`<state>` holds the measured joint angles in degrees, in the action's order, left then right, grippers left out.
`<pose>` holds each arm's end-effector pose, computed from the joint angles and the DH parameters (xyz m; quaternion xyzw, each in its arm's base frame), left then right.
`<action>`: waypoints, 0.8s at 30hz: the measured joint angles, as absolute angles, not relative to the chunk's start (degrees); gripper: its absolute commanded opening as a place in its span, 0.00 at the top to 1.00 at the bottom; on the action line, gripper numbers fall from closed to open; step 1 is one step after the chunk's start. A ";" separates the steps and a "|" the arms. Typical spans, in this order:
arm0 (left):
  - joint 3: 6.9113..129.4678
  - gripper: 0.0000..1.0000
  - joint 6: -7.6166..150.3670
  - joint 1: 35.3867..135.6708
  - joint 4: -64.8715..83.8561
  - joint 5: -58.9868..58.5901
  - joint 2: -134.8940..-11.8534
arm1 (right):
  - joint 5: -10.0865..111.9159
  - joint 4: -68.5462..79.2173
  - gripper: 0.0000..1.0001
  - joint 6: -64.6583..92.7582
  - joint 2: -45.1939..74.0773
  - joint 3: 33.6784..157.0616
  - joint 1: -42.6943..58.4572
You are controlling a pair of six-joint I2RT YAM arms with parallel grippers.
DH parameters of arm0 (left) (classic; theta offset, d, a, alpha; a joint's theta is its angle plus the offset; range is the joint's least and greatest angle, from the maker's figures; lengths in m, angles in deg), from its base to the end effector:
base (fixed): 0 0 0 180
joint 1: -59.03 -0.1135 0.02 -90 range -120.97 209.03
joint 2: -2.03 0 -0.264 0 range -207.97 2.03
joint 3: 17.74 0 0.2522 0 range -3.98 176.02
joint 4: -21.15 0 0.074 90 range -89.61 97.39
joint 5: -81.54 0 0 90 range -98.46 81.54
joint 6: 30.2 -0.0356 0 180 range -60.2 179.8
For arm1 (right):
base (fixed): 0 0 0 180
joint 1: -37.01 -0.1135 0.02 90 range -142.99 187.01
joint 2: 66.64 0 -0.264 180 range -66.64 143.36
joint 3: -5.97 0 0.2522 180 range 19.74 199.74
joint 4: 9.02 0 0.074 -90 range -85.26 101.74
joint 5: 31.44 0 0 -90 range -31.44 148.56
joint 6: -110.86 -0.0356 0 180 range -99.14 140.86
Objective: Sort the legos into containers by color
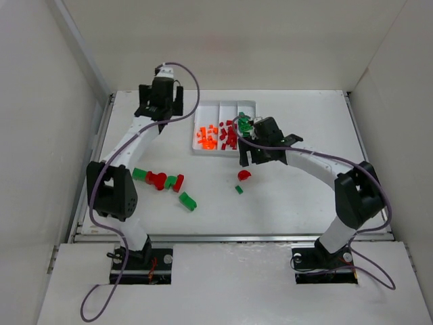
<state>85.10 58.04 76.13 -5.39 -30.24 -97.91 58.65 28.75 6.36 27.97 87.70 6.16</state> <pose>0.4010 -0.1096 0.3434 0.0327 0.8277 0.0850 0.5537 0.3061 0.1828 0.2357 -0.1336 0.9321 0.1291 0.3109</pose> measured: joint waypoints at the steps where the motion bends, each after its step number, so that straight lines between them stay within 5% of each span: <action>1: 82.72 0.00 58.91 74.65 -5.89 -30.63 -96.25 | 57.60 28.77 0.09 6.36 29.00 87.72 6.05; 9: 72.29 0.00 60.96 75.48 -8.05 -29.26 -91.85 | 56.56 31.77 0.06 7.74 41.08 91.74 3.77; 24: 72.12 0.00 61.36 75.70 -7.88 -27.88 -90.35 | 59.00 31.77 0.16 7.65 41.00 91.20 1.02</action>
